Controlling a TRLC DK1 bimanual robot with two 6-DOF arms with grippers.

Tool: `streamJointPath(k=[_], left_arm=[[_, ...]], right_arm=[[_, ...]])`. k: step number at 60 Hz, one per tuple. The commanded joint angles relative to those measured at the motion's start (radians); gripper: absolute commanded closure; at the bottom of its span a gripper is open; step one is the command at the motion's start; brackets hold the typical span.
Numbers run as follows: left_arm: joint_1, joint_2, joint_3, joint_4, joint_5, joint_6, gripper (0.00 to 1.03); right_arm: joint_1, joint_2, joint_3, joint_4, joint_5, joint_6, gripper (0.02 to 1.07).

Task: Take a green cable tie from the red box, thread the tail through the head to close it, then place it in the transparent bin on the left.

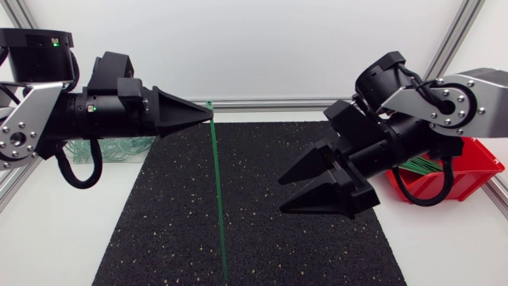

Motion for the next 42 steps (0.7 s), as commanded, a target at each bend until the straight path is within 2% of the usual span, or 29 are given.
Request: streamJointPath(k=[1, 6, 12, 18, 19, 22, 34, 42], left_arm=[[0.033, 0.05, 0.044, -0.031, 0.043, -0.049, 0.99], [0.056, 0.069, 0.056, -0.045, 0.072, -0.064, 0.99], [0.074, 0.08, 0.064, -0.059, 0.101, -0.064, 0.99], [0.082, 0.081, 0.061, -0.059, 0.111, -0.061, 0.99], [0.086, 0.081, 0.059, -0.059, 0.114, -0.059, 0.99], [0.095, 0.086, 0.059, -0.059, 0.126, -0.058, 0.99], [0.118, 0.096, 0.053, -0.068, 0.132, -0.036, 0.99], [0.137, 0.101, 0.05, -0.072, 0.146, -0.027, 0.99]], right_arm=[[0.013, 0.04, 0.034, -0.077, 0.02, -0.11, 0.06], [0.022, 0.029, 0.029, -0.075, 0.089, -0.138, 0.06], [0.074, 0.005, 0.009, -0.014, 0.362, -0.15, 0.06], [0.097, 0.0, 0.0, 0.042, 0.463, -0.089, 0.06], [0.117, 0.008, 0.006, 0.046, 0.514, -0.058, 0.06], [0.143, 0.011, 0.008, 0.049, 0.583, -0.046, 0.06], [0.169, 0.005, 0.022, 0.106, 0.6, -0.052, 0.06], [0.185, -0.02, -0.046, 0.313, 0.649, -0.081, 0.06]])
